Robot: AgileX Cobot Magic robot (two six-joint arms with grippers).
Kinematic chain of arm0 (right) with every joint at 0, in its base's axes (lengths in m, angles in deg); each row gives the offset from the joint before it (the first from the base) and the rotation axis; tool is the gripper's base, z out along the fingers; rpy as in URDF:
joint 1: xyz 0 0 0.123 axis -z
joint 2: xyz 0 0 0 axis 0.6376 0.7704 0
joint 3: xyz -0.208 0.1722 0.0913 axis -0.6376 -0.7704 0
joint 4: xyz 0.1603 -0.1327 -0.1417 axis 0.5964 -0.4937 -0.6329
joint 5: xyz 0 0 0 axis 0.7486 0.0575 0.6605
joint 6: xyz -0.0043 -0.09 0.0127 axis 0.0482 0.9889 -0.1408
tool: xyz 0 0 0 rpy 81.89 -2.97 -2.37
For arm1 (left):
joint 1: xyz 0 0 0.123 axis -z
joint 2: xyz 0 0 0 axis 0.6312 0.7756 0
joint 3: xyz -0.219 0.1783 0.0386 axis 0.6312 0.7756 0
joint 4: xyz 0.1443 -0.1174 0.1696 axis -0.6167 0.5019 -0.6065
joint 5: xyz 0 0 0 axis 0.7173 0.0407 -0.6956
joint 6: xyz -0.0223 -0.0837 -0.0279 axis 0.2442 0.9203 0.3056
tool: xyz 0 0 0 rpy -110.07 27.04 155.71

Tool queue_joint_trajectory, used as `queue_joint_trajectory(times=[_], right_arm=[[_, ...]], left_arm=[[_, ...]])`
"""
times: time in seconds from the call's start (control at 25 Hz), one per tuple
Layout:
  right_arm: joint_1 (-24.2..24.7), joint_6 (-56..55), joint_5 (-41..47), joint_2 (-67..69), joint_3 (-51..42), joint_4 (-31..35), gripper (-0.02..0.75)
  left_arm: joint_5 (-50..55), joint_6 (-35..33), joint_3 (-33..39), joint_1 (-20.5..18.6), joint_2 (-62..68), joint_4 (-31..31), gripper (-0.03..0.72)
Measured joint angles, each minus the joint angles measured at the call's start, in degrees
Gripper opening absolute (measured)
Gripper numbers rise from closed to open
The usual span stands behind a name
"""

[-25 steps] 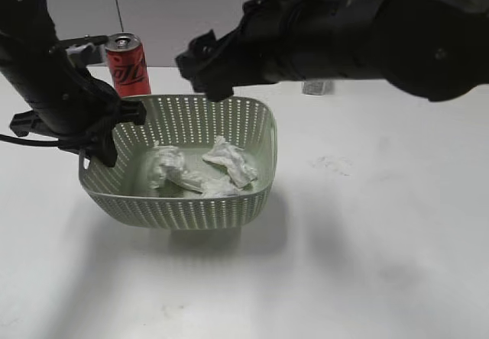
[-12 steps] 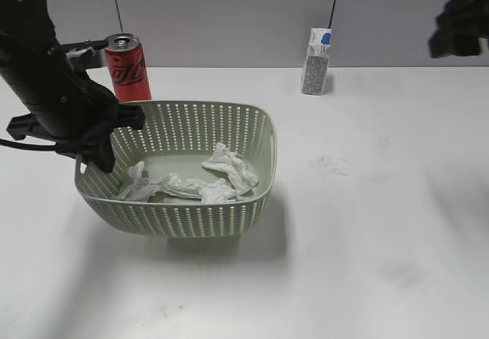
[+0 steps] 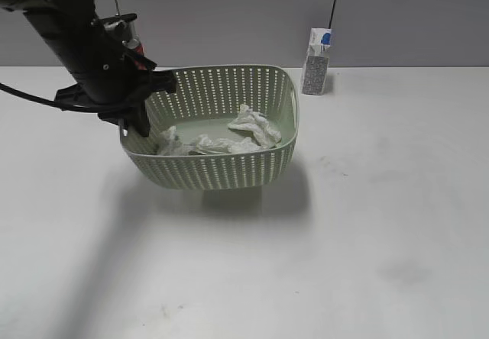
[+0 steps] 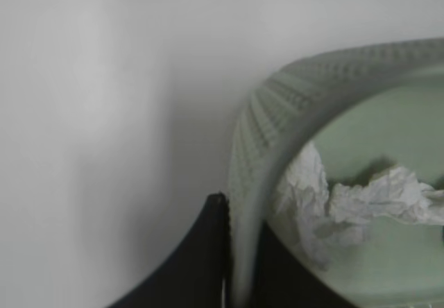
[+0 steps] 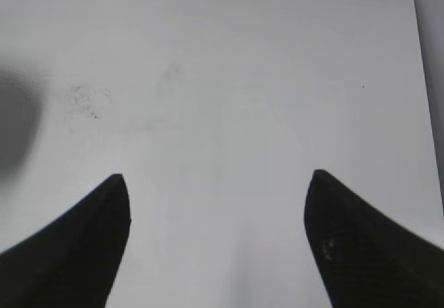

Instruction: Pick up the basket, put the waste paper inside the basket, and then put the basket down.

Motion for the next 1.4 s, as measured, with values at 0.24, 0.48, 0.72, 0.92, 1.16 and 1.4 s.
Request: queue_joint_trajectory(times=[0.24,0.48,0.72,0.92,1.16,1.4], right_arm=[[0.00,0.12,3.97,-16.24,-11.34,0.24,0.592],[0.00,0.23,6.86,-31.91,-18.28,0.54,0.592],[0.00,0.23,11.19,-43.71,-23.74,0.04,0.592],[0.00,0.35,12.57,-51.49,-26.01,0.00,0.592],[0.00,0.35,10.10,-54.63,-27.57,0.06,0.592],[0.00,0.35,9.42,-54.63,-27.82,0.13,0.592]], left_arm=[[-0.24,-1.17,-1.58,0.17,4.44,1.07,0.028],[-0.35,-2.93,-1.65,0.17,5.19,1.15,0.241],[0.45,-3.43,-1.65,0.21,5.19,0.56,0.540],[3.36,-4.88,-1.70,-0.66,4.74,0.35,0.629],[6.32,-5.73,-1.70,-4.18,-0.12,-1.14,0.634],[11.15,-7.95,-1.70,-9.19,-7.86,-6.68,0.631]])
